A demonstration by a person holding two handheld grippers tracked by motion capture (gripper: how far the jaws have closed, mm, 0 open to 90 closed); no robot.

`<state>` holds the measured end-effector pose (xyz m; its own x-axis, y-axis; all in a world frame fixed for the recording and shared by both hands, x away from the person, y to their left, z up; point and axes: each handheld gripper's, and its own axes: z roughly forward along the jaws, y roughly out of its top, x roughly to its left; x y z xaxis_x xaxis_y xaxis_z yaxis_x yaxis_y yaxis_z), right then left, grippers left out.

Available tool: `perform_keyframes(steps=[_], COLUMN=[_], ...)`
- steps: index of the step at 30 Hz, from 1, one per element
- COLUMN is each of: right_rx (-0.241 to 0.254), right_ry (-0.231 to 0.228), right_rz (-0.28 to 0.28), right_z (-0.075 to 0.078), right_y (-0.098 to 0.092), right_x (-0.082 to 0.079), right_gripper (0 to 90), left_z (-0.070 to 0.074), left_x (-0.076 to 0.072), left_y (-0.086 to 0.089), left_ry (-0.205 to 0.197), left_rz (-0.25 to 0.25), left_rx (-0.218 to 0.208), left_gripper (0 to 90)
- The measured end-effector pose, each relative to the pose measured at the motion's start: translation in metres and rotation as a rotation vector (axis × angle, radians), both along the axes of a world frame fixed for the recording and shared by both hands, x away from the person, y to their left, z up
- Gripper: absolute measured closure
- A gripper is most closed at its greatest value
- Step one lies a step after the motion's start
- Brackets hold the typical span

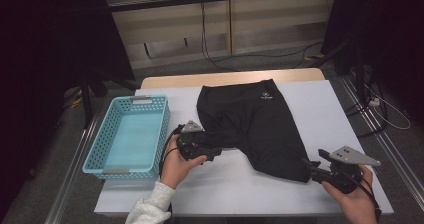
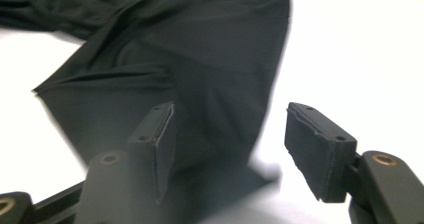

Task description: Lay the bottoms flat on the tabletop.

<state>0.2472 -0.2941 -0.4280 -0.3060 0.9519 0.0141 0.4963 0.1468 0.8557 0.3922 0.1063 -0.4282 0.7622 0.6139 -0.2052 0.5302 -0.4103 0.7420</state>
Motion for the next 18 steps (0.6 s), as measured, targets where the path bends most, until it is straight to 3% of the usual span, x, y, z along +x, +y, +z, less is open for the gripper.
perform_keyframes(steps=[2,5,11,16,18], right_rx=[0.013,0.006,0.004,0.011,-0.003], right_ry=[-0.018,-0.001,0.082,0.173,0.177], right_rz=[-0.029,-0.047,-0.058,-0.066,-0.064], right_z=[0.001,-0.002,-0.020,-0.032,-0.033], right_y=[-0.003,-0.006,-0.006,-0.003,0.000], right_x=[0.000,0.007,0.030,0.045,0.047], right_gripper=[37.6,38.1,46.2,59.2,64.1], left_z=[-0.002,-0.003,-0.006,-0.008,-0.008], left_x=[0.000,0.000,-0.001,-0.001,-0.001], left_y=[-0.001,-0.002,-0.004,-0.005,-0.004], left_ry=[0.006,0.014,0.025,0.031,0.023], left_rz=[-0.004,-0.012,-0.018,-0.022,-0.019], left_rx=[0.000,0.007,0.012,0.010,0.008], left_gripper=[15.0,15.0,15.0,15.1,15.1])
